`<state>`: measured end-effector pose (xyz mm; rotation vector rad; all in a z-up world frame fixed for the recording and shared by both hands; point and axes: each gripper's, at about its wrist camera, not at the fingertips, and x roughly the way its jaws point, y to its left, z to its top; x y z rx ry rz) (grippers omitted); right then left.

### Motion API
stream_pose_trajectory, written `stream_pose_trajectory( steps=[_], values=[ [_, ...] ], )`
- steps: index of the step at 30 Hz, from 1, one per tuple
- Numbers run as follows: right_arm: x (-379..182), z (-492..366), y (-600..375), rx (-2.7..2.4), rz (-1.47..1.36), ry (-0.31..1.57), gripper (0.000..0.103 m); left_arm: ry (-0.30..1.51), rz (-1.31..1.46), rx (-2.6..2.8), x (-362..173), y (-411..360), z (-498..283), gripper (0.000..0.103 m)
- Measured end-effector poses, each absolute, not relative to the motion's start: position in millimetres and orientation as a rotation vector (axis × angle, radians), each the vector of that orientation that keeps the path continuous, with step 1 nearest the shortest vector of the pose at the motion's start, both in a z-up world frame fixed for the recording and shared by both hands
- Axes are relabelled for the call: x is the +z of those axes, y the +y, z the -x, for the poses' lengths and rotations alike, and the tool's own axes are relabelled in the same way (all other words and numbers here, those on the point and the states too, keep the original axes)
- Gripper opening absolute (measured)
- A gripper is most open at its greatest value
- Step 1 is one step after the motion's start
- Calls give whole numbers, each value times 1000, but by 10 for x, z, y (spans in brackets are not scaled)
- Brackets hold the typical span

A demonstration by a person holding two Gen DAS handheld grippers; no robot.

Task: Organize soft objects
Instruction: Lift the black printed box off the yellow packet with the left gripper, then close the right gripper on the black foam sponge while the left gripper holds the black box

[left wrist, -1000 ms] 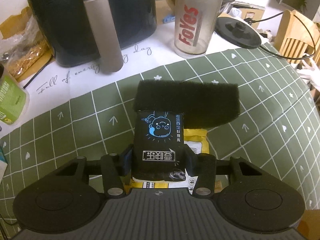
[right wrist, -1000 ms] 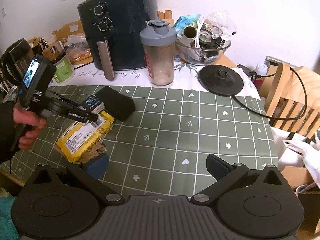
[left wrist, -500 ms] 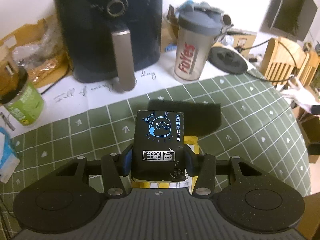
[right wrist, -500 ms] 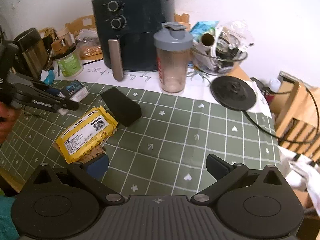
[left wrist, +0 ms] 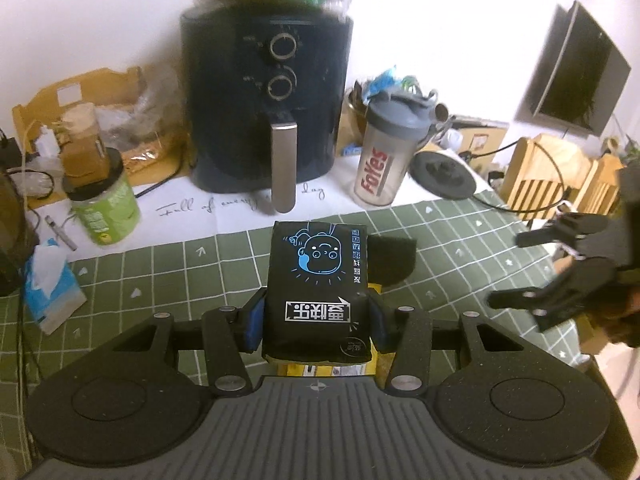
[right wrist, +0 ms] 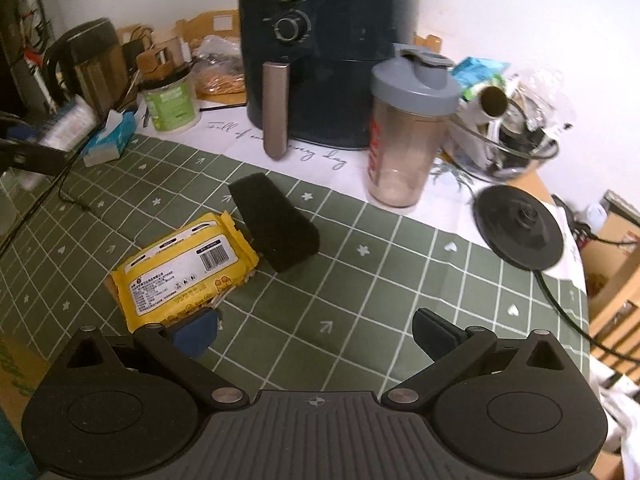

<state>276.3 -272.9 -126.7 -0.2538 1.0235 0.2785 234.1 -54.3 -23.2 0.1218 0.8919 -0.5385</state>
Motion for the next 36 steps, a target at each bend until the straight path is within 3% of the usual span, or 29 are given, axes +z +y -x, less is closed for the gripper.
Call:
stream_pose_trajectory(
  steps=[6,17,36],
  values=[
    [-1367,-2893,-2607,319,296,1010,102,879,-77,-522,-77,-343,-2102,48],
    [-1616,-3147,-2436,347,338,999,89,846,33,-456,139,-42,-1634,48],
    [-2052,-3573,-2174,346,391,991,79,914,139,-330,64,177,-1158,48]
  ],
)
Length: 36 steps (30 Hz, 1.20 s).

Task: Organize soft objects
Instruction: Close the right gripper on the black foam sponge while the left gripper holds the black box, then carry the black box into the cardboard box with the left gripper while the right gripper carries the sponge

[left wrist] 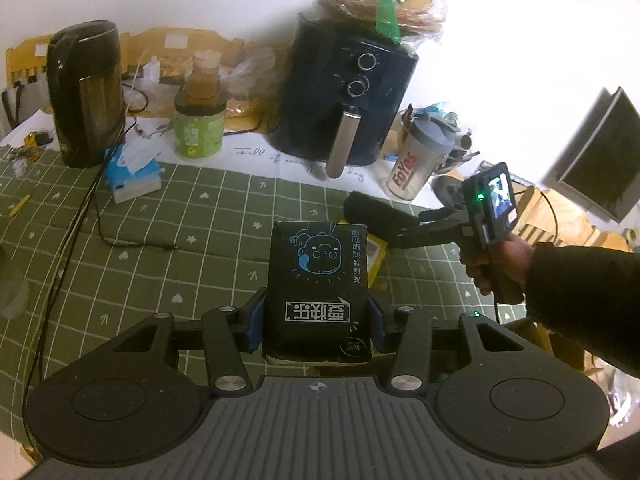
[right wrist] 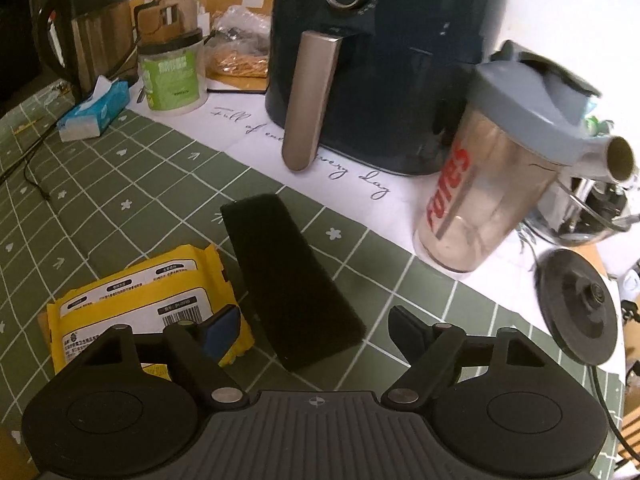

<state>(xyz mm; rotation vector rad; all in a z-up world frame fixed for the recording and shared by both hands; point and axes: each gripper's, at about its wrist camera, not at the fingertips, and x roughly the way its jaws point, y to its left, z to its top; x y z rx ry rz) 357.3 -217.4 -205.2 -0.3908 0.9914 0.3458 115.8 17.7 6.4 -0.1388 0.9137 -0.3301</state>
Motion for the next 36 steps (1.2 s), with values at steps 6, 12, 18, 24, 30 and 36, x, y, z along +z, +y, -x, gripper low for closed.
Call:
stream_pose_trajectory(
  steps=[6,12,18,24,30,36],
  values=[
    [-2104,-3578,-2155,351,394,1034,51,925,146,-323,61,189,-1135,48],
    [-2022,-3493,-2206,348,406,1036,45,919,144,-339,90,163,-1162,48],
    [-1806,-3395,-2320,321,395,1005,44,910,130,-368,117,82,-1177,48],
    [-1539,-3264,-2441,319,366,976,44,903,115,-396,148,-10,-1164,48],
    [-1311,-3098,-2579,313,343,952,44,895,100,-412,203,-81,-1152,48],
    [-1094,-2889,-2708,318,317,923,44,891,83,-420,254,-147,-1105,48]
  ],
)
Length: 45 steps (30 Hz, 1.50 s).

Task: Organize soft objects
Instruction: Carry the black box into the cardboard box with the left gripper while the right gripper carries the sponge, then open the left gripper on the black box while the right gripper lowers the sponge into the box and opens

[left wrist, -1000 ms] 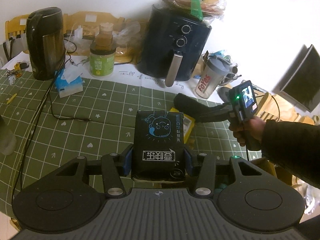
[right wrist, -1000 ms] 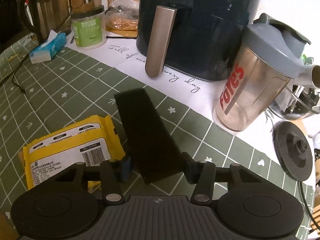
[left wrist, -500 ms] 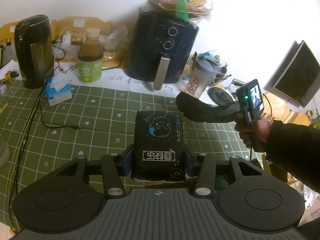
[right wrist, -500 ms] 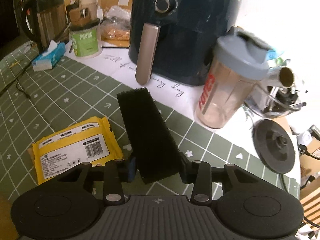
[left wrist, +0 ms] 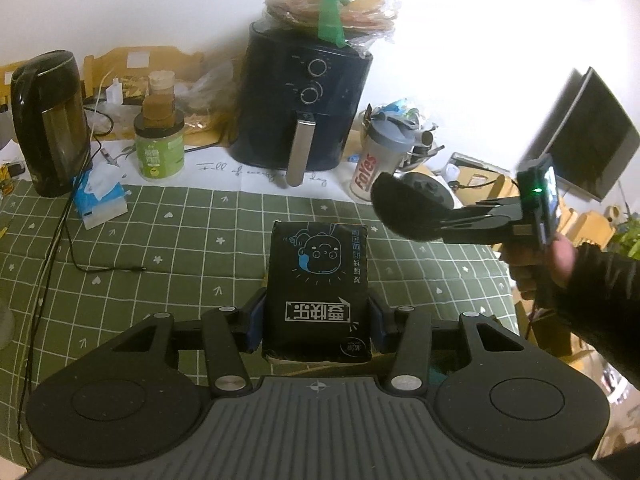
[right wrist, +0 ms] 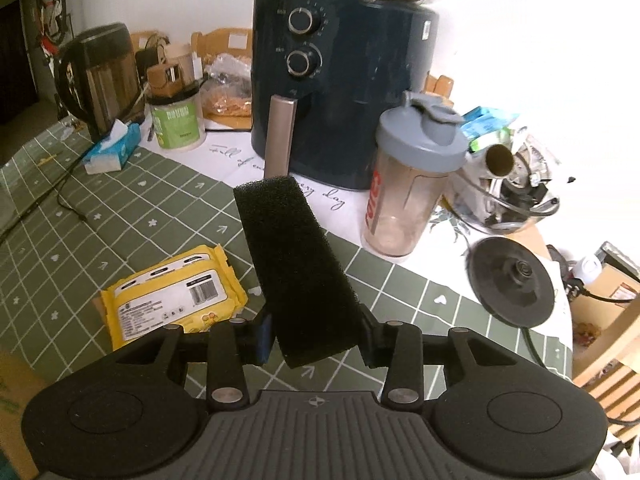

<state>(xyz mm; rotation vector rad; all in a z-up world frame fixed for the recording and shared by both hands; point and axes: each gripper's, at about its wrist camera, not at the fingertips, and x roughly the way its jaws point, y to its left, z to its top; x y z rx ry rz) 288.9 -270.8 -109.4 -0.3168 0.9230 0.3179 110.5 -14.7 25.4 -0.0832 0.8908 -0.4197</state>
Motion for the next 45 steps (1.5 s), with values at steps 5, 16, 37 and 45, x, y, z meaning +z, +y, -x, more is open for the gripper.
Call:
stream_pose_trajectory(
  steps=[5,16,37,45],
  values=[
    [-887,-2661,-2779,330,284,896,44,902,77,-417,272,-178,-1056,48],
    [-493,-2120,-2895,353,186,839,44,950,43,-439,270,-323,-857,48],
    [-125,-1110,-2978,378,-23,863,44,1147,104,-258,-67,-321,-372,68],
    [-231,-799,-2980,339,-152,990,44,1090,149,-229,23,-317,-212,69]
  ],
)
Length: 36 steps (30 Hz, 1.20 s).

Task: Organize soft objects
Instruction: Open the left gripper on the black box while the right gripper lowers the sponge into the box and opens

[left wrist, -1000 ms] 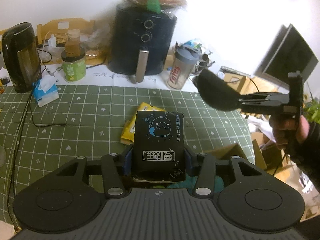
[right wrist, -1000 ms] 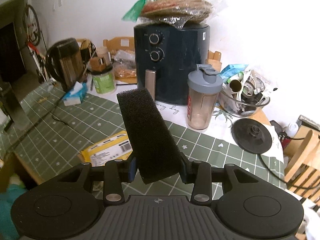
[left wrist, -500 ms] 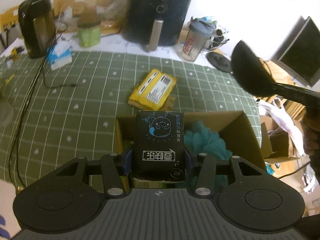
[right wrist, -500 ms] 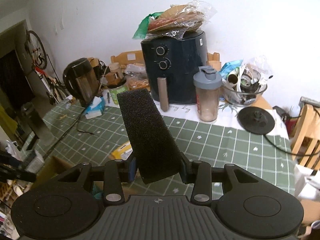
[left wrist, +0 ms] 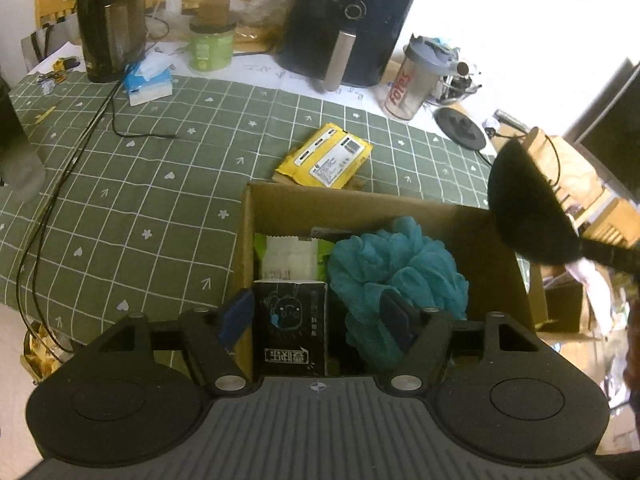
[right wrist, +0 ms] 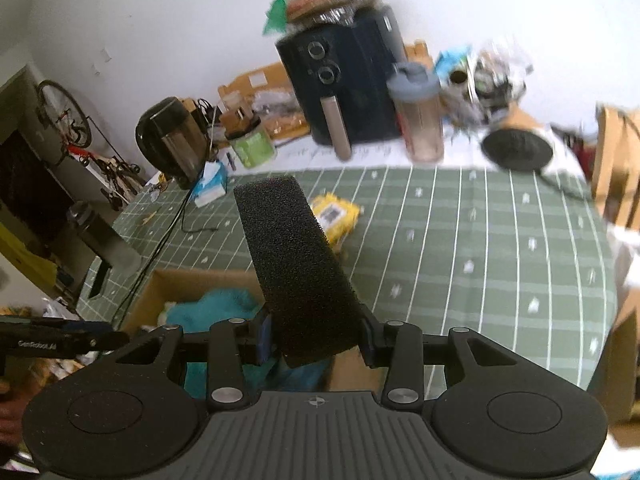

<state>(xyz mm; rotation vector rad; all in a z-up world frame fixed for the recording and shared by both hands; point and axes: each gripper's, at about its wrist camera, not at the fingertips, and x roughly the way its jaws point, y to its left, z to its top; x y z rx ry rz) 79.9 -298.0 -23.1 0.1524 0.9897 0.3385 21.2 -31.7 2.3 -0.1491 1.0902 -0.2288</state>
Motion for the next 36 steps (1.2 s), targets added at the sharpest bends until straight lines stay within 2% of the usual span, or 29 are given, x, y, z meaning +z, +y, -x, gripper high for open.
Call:
stream_pose_trajectory(
  steps=[10,13,14,16,19,27,33,34,36],
  values=[
    [-268,-649,-2902,216,-292,1126,46,1045,145,-203,110,-353,-100,69],
    [-297,-629,-2837,207,-310,1173,55,1035,147,-202,135,-364,-68,69],
    [-296,-613,-2825,215,-311,1174,65,1029,148,-200,144,-364,-57,69],
    [-288,-576,-2817,231,-315,1169,72,1011,148,-185,169,-354,-25,69],
    [-286,-546,-2817,272,-317,1169,74,997,153,-167,197,-333,-6,69],
    [-287,-493,-2708,353,-223,1134,74,986,168,-159,210,-328,28,69],
    [-261,-432,-2481,423,27,1020,73,984,169,-157,217,-332,40,69],
    [-267,-418,-2436,431,83,998,71,984,170,-156,219,-331,41,69],
    [-295,-422,-2382,433,159,974,60,985,172,-153,217,-329,39,69]
  ],
)
